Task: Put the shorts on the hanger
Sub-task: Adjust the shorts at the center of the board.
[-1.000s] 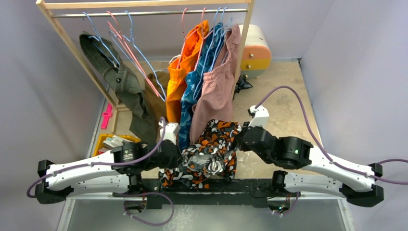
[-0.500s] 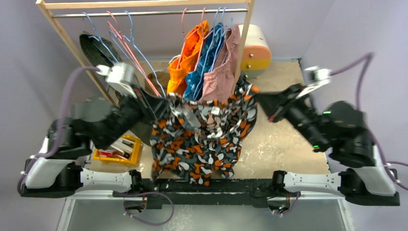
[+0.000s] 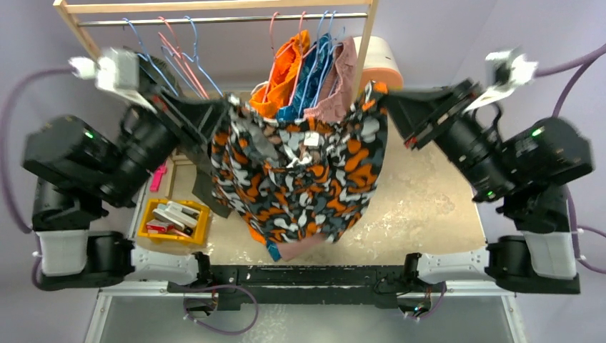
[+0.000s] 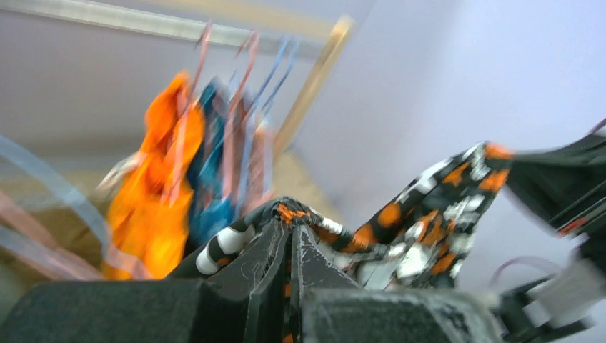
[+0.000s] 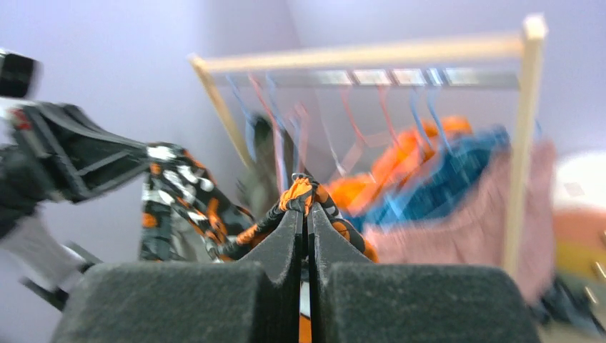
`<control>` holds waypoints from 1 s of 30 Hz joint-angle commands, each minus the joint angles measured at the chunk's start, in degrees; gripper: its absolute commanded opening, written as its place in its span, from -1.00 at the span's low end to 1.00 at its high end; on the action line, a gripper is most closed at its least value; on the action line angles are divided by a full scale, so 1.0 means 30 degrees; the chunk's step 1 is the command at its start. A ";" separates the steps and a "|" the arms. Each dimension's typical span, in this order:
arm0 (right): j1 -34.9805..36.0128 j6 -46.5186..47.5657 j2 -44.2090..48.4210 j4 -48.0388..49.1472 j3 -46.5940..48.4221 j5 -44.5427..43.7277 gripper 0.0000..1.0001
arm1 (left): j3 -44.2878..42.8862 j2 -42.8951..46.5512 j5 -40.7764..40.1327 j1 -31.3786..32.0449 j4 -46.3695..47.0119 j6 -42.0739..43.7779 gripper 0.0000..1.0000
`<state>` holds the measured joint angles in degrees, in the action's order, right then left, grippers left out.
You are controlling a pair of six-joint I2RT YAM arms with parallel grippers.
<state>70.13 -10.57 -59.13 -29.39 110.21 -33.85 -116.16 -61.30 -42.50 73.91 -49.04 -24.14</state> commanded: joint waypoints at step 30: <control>0.0033 -0.2123 0.5528 0.3927 -1.0861 0.0237 -1.00 | 1.0276 0.4496 0.1237 -0.0070 0.4990 -0.1200 -1.00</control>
<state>70.13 -7.84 -42.06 -13.85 88.27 -24.58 -96.79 -52.53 -34.30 73.93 -36.97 -20.88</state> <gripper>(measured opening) 0.008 0.014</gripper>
